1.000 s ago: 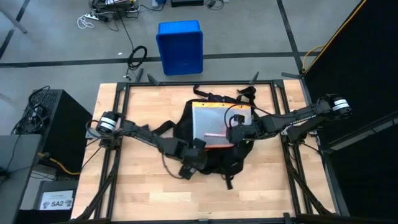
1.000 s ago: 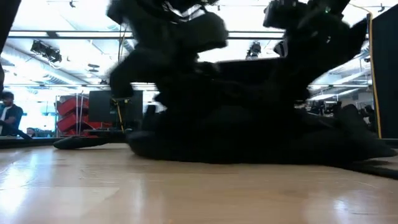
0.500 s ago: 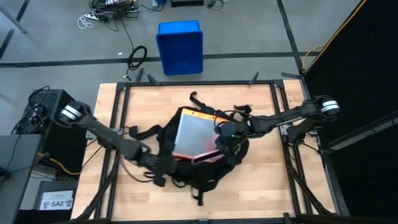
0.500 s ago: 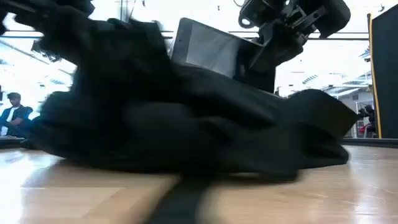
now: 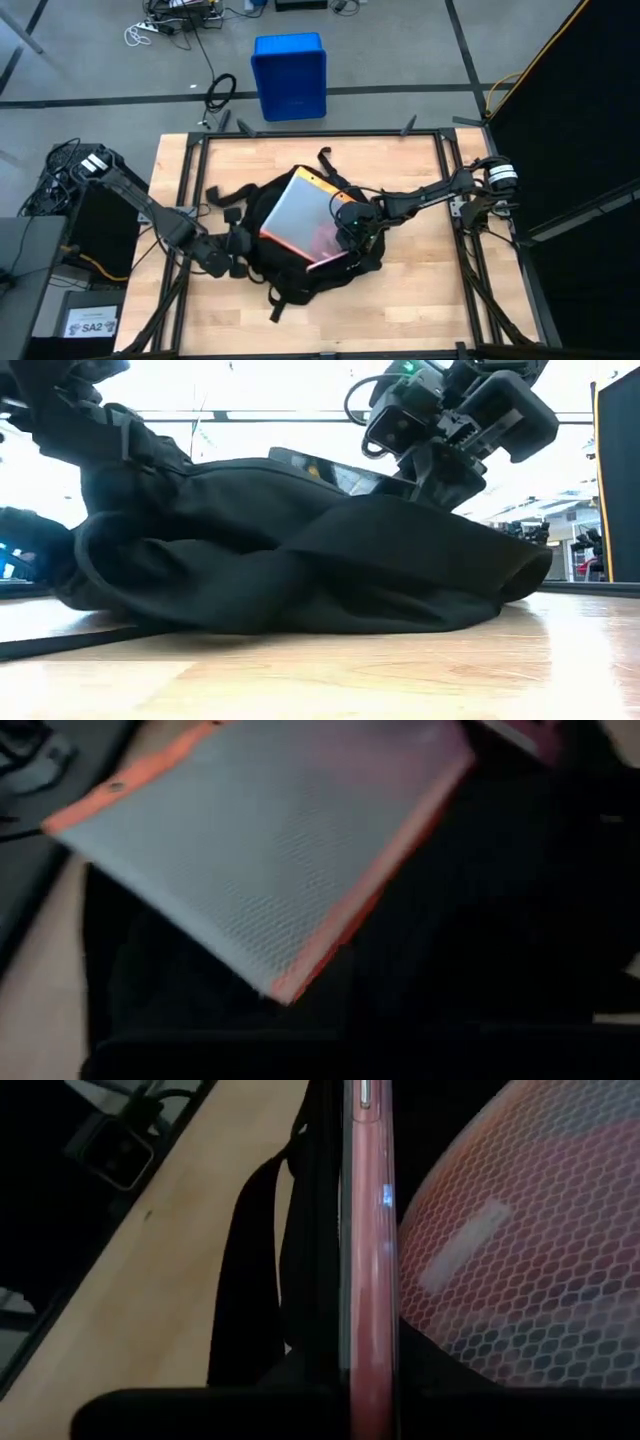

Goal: Unpack backpack
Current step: Put the smartphone into the backpack, then close the backpack

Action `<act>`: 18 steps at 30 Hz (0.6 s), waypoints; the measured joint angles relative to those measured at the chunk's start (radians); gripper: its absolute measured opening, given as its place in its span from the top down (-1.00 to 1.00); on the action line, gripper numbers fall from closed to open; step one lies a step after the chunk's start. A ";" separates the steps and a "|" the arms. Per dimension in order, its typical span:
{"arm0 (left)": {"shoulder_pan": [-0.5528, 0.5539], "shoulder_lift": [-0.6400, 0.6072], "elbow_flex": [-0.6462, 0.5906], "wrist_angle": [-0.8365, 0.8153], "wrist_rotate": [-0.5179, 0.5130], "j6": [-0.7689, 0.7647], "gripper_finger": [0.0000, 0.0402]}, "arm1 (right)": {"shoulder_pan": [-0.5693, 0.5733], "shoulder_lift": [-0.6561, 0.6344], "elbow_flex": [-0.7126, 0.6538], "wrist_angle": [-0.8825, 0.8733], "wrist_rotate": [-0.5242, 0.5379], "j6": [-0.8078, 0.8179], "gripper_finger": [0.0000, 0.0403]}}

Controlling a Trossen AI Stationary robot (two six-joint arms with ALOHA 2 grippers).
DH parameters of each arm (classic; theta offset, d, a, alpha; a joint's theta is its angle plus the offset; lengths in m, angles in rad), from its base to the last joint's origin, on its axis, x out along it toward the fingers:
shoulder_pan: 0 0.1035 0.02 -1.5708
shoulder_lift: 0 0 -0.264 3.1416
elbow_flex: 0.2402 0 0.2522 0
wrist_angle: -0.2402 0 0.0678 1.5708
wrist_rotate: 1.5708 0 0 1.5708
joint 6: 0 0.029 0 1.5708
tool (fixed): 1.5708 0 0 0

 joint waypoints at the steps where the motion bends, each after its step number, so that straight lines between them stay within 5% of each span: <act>1: 0.001 -0.007 0.000 0.003 -0.017 0.000 1.00 | -0.003 0.001 0.000 0.003 0.005 0.001 0.93; 9: 0.003 -0.010 0.000 0.005 -0.044 -0.084 0.97 | -0.018 -0.085 0.026 -0.041 0.075 -0.052 0.21; 18: 0.002 -0.013 0.079 -0.053 -0.054 -0.093 0.71 | -0.047 -0.278 0.041 -0.093 0.467 -0.145 -0.33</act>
